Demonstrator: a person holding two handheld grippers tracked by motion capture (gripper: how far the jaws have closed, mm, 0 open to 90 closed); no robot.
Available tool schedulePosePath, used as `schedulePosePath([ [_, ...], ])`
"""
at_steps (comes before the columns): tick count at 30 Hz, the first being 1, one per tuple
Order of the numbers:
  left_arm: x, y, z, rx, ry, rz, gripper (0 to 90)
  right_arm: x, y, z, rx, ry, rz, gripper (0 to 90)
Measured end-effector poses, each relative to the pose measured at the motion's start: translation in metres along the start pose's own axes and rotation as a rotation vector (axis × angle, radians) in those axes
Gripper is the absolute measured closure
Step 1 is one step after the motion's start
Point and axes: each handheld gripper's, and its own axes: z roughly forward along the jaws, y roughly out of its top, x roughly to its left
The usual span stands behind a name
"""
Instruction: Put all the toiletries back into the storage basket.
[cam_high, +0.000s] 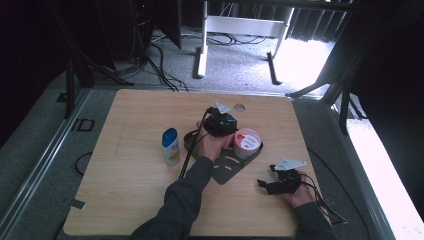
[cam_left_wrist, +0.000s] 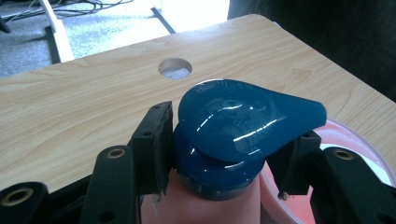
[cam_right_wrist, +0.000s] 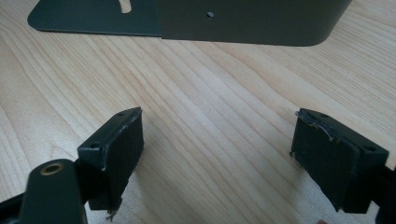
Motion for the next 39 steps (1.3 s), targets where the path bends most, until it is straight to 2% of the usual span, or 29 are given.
schedulePosePath([
  [7,0.001,-0.004,-0.002,0.011,-0.002,0.008,40.6,0.000,0.000,0.000,0.000,0.000,0.000,16.6],
  [17,0.007,-0.013,-0.014,0.008,-0.035,-0.009,37.9,0.000,0.000,0.000,0.000,0.000,0.000,16.6],
  [21,0.008,-0.014,-0.019,0.016,-0.049,0.011,40.5,0.000,0.000,0.000,0.000,0.000,0.000,16.6],
  [28,0.012,-0.019,-0.026,0.019,-0.078,-0.002,44.5,0.000,0.000,0.000,0.000,0.000,-0.001,16.6],
  [39,0.013,-0.023,-0.039,0.023,-0.125,0.011,51.2,0.000,0.000,0.000,0.000,0.000,0.000,16.6],
])
